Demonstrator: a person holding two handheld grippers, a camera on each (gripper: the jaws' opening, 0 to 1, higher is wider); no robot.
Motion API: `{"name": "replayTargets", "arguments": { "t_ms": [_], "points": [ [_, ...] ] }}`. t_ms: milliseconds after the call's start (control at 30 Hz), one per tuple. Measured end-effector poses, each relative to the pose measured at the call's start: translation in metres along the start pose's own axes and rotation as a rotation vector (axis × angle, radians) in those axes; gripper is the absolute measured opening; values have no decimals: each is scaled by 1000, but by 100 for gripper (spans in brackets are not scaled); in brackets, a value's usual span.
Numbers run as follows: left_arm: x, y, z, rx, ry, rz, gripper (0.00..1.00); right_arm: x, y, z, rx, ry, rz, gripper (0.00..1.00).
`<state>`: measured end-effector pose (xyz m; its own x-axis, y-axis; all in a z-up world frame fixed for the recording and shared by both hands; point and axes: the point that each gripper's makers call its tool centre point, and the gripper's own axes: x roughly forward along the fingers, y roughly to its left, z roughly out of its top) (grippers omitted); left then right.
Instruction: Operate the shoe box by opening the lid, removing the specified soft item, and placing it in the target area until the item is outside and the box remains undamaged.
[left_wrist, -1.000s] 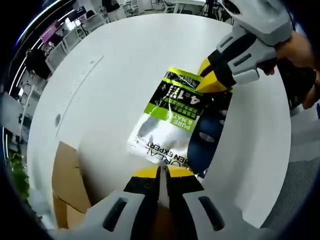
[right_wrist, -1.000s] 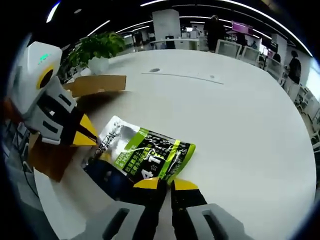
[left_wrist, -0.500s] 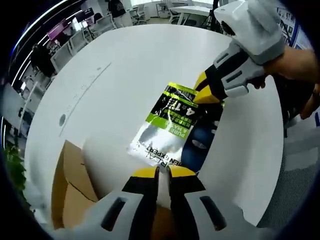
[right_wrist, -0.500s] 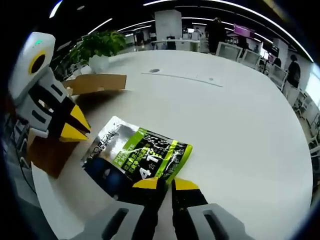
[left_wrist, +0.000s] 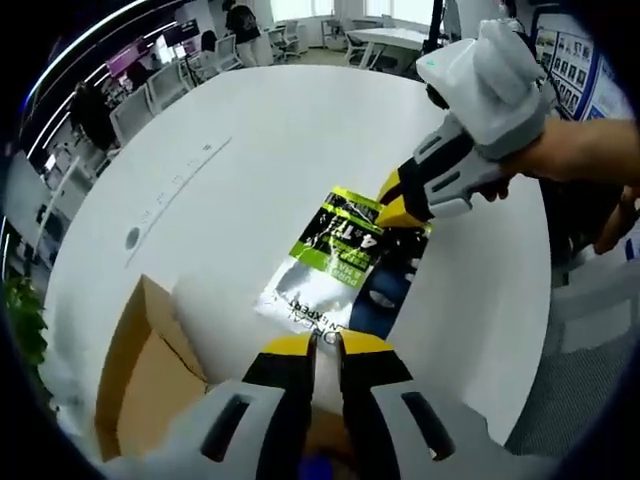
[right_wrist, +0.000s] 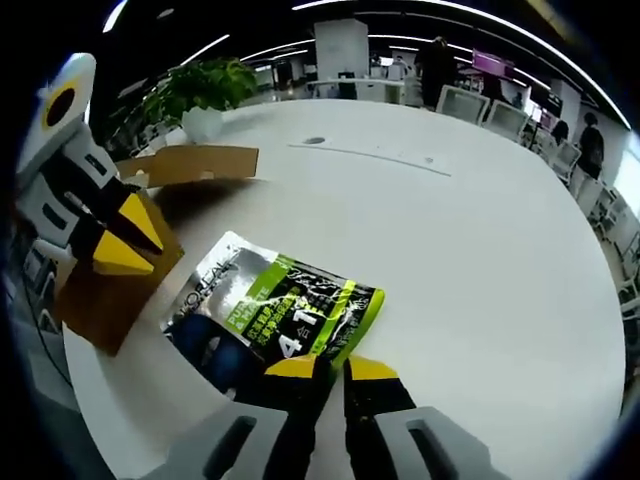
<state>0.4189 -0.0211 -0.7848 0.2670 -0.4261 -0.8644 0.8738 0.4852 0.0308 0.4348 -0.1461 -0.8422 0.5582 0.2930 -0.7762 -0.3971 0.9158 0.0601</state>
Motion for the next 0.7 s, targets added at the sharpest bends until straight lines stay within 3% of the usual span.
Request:
{"name": "replayTargets", "arguments": {
  "t_ms": [333,700],
  "points": [
    [-23,-7,8,-50,-69,-17,9,-12,5,0,-4,-1,-10,12],
    [-47,-11,-2,-90,-100,-23,13,-35,7,1,-25,-6,-27,24]
  ]
}}
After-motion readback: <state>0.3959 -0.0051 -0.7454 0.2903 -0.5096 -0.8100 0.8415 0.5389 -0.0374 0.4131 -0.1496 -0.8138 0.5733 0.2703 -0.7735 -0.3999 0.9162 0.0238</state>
